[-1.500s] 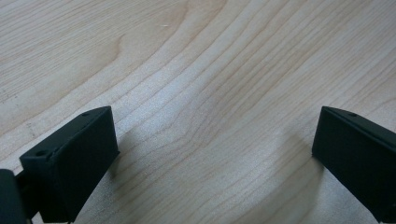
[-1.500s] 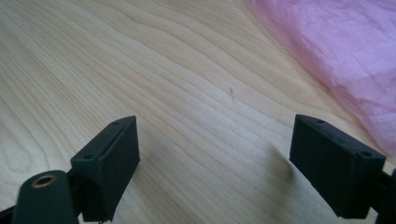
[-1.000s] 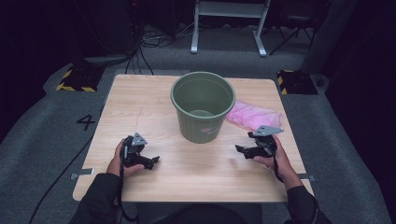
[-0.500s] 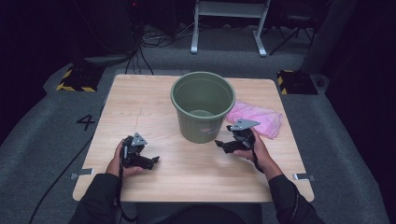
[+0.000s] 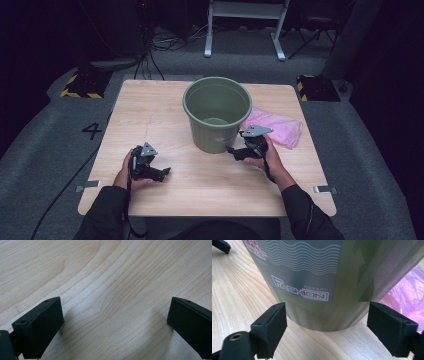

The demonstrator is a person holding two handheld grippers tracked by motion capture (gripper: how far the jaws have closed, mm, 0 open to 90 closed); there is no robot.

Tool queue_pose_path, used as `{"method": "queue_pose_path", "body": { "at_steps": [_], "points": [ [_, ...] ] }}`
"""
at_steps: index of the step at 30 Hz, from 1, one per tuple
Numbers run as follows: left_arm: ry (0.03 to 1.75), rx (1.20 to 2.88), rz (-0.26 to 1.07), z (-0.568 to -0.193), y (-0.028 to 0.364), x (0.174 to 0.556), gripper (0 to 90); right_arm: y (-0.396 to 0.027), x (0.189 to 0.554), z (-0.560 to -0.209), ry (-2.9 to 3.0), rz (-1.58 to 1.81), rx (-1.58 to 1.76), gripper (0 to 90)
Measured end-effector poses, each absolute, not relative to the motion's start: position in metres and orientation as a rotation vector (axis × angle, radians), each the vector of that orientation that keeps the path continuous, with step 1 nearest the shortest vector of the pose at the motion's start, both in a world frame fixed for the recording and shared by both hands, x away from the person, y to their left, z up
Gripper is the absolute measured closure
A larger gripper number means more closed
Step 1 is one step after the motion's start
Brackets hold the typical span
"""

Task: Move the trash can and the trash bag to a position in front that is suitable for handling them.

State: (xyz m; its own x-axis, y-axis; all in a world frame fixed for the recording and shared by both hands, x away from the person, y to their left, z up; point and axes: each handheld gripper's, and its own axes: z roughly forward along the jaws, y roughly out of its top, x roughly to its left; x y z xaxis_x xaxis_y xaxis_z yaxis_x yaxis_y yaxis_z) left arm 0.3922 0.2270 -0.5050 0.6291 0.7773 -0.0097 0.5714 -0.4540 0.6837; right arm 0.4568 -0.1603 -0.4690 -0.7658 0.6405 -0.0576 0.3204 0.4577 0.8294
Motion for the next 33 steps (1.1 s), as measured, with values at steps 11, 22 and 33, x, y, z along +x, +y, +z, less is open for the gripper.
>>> {"method": "queue_pose_path", "body": {
  "at_steps": [11,22,33],
  "points": [
    [1.048,2.189,0.407,-0.505,0.227,0.392,0.5,-0.19,0.456,-0.465,2.325,1.11,0.798,17.4],
    [1.049,2.188,0.407,-0.505,0.227,0.392,0.5,-0.251,0.464,-0.463,2.238,1.017,0.923,18.5],
    [1.048,2.188,0.407,-0.505,0.227,0.392,0.5,-0.282,0.473,-0.474,2.228,0.975,1.026,20.2]
  ]
}}
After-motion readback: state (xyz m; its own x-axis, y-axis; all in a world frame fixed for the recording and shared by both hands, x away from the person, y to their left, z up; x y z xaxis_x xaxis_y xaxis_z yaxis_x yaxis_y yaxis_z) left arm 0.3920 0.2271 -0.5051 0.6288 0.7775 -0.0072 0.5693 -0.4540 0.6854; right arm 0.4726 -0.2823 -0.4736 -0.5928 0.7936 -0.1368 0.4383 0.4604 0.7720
